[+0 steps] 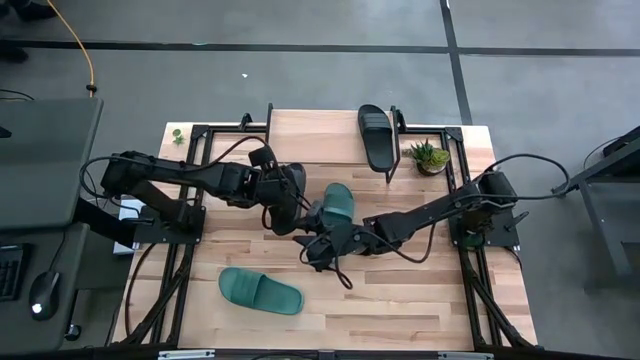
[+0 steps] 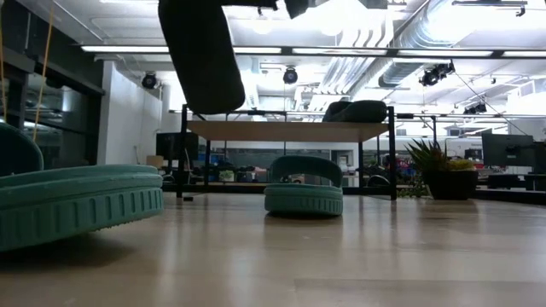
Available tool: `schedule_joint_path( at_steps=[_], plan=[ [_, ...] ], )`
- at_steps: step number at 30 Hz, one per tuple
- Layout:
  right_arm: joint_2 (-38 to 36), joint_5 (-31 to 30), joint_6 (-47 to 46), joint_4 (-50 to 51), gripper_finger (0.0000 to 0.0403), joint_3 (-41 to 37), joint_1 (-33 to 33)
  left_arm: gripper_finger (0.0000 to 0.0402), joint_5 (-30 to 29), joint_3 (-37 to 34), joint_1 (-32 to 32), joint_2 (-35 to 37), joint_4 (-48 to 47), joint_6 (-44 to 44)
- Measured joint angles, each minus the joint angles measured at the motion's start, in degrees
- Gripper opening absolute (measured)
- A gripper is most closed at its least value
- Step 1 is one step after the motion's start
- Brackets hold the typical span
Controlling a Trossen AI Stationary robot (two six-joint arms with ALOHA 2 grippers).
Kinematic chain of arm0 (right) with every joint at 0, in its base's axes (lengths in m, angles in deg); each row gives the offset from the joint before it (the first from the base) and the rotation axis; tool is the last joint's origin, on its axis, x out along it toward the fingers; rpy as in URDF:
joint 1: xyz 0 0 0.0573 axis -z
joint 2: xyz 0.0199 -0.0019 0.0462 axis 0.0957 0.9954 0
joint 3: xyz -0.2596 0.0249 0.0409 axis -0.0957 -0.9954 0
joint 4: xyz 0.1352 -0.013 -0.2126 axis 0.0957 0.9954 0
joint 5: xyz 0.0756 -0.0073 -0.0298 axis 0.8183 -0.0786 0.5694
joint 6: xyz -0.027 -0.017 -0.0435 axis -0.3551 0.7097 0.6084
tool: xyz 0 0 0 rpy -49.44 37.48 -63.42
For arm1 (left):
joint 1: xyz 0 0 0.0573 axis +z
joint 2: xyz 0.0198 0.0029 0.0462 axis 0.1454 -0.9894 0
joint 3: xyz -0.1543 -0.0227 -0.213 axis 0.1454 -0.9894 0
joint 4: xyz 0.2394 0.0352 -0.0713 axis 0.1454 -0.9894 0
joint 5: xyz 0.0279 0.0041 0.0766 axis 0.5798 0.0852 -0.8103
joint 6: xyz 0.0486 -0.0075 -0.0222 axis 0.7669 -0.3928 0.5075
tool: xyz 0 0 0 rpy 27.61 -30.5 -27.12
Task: Pick and place slides into the shelf
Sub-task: Put the black slide on the shelf
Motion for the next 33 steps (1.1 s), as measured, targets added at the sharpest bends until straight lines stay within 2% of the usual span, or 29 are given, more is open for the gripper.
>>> schedule_joint_path(
  at_steps=[11, 18, 23, 33],
  plan=[
    [0.32, 0.25, -1.71, -0.47, 0.0227, 0.00, 1.51, 0.0013, 0.31, 0.65, 0.00, 0.07, -0.39, 0.03],
    [0.77, 0.85, -4.59, 1.95, 0.0227, 0.04, 2.97, 0.0016, 0.23, 5.76, -0.13, 0.10, -2.03, 0.57],
    [0.61, -0.87, -4.50, 1.49, 0.0227, 0.07, 2.95, 0.0008, 1.10, 7.70, -0.13, 0.04, -2.93, 0.51],
    [0.63, -0.50, -4.34, 1.74, 0.0223, 0.04, 2.91, 0.0016, 1.76, 7.82, -0.11, -1.31, -2.95, 0.05]
  ],
)
